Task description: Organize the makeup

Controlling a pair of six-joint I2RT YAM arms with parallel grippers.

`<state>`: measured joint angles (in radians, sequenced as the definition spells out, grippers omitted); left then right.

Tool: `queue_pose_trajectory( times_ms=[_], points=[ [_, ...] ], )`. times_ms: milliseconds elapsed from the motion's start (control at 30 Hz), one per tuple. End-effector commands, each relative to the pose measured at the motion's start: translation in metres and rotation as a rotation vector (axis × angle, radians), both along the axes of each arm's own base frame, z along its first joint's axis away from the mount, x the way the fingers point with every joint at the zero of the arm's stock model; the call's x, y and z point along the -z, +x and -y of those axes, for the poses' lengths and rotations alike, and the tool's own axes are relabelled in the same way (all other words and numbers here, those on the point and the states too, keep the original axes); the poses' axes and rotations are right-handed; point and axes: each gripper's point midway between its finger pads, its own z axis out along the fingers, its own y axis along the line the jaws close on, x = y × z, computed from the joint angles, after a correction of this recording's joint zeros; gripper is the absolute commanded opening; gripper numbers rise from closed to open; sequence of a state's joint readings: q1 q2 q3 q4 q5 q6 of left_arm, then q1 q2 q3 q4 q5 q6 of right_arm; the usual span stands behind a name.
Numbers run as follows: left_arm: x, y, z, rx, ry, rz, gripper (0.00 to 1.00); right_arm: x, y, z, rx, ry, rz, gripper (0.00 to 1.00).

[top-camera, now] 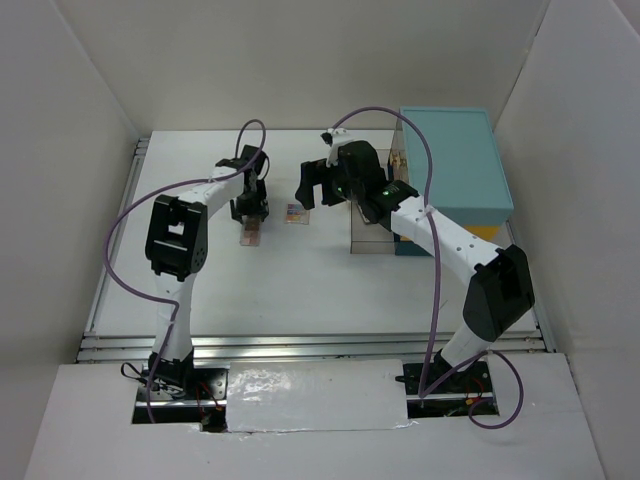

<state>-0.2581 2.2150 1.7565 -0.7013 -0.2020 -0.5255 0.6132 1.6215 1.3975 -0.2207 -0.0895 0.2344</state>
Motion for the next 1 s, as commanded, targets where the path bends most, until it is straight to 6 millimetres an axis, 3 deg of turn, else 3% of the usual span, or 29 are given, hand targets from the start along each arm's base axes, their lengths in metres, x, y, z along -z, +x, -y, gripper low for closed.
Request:
queue_pose_trajectory(
  times_ms=[0,33,200,333,533,600,767,867,933,967],
  points=[
    [0.031,-0.017,0.000,0.029,0.025,-0.095,0.56,-0.033,-0.003,-0.003,-0.009,0.052,0.088,1.00],
    [0.032,-0.020,0.002,0.032,0.031,-0.101,0.44,-0.034,-0.003,-0.003,-0.010,0.053,0.091,1.00],
    [0.029,-0.023,0.014,0.029,0.001,-0.090,0.16,-0.032,-0.003,-0.004,-0.012,0.061,0.090,1.00],
    [-0.018,-0.013,0.025,0.005,-0.073,0.034,0.01,-0.036,-0.003,0.001,0.012,0.079,0.106,1.00],
    [-0.106,0.005,0.049,0.022,-0.182,0.227,0.00,-0.065,-0.012,0.018,0.047,0.138,0.164,1.00],
    [-0.123,0.008,0.062,0.048,-0.232,0.255,0.00,-0.070,-0.013,0.023,0.063,0.140,0.176,1.00],
    [-0.179,0.024,0.127,0.154,-0.422,0.377,0.00,-0.091,-0.012,0.058,0.221,0.150,0.212,1.00],
    [-0.206,0.034,0.180,0.252,-0.585,0.436,0.00,-0.106,-0.016,0.079,0.285,0.173,0.248,1.00],
    [-0.214,0.033,0.214,0.301,-0.724,0.435,0.00,-0.114,-0.021,0.087,0.303,0.188,0.266,1.00],
    [-0.230,0.043,0.227,0.329,-0.790,0.504,0.00,-0.119,-0.025,0.094,0.315,0.198,0.280,1.00]
  ],
)
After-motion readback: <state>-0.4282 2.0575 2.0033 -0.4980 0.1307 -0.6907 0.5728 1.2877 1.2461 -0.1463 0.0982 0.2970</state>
